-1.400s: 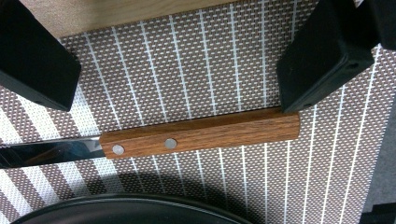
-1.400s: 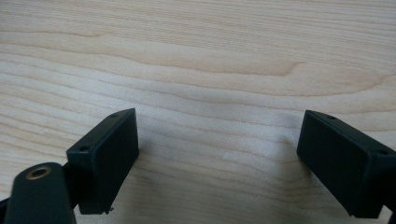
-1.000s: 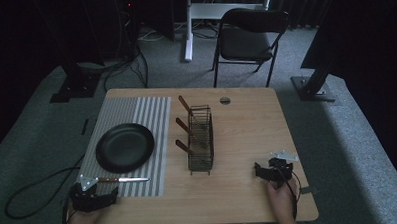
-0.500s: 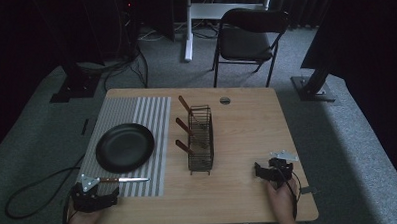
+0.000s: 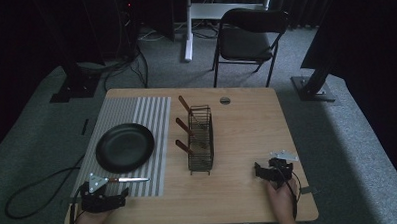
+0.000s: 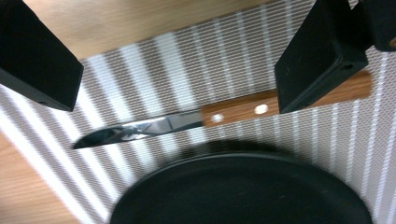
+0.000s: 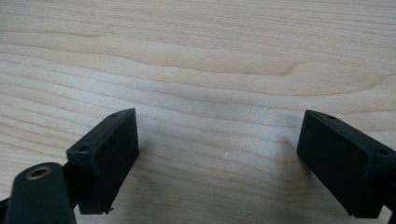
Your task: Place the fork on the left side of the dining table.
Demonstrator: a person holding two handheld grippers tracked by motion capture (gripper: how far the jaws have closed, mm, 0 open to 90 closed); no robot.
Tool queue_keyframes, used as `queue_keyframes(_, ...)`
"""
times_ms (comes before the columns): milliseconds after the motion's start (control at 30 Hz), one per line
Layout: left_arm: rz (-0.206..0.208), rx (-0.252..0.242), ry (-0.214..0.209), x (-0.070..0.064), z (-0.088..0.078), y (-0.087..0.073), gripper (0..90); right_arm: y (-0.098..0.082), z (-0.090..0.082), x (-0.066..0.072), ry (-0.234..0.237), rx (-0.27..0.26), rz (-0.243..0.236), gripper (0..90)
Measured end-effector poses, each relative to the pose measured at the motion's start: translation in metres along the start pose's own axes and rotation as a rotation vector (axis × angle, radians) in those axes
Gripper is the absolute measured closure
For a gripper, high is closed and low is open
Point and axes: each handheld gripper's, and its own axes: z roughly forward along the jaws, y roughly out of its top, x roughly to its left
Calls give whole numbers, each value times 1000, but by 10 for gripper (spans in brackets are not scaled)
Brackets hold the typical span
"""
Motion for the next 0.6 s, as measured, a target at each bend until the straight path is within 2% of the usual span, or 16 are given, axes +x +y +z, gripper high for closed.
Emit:
queue_keyframes(33, 20, -4, -10, -5, -2, 4, 13, 0, 0, 0, 0, 0, 0, 124)
queue_keyframes(100, 27, -11, -23, -9, -3, 8, 13, 0, 0, 0, 0, 0, -1, 124)
queue_keyframes(200, 30, -17, -36, -13, -4, 13, 13, 0, 0, 0, 0, 0, 0, 124)
queue_keyframes(233, 24, -19, -62, -16, -3, 17, 13, 0, 0, 0, 0, 0, 0, 124)
queue_keyframes(333, 24, -23, -79, -20, -3, 21, 13, 0, 0, 0, 0, 0, 0, 124)
queue_keyframes(600, 77, -7, -124, -39, 0, 33, 29, 0, 0, 0, 0, 0, 0, 124)
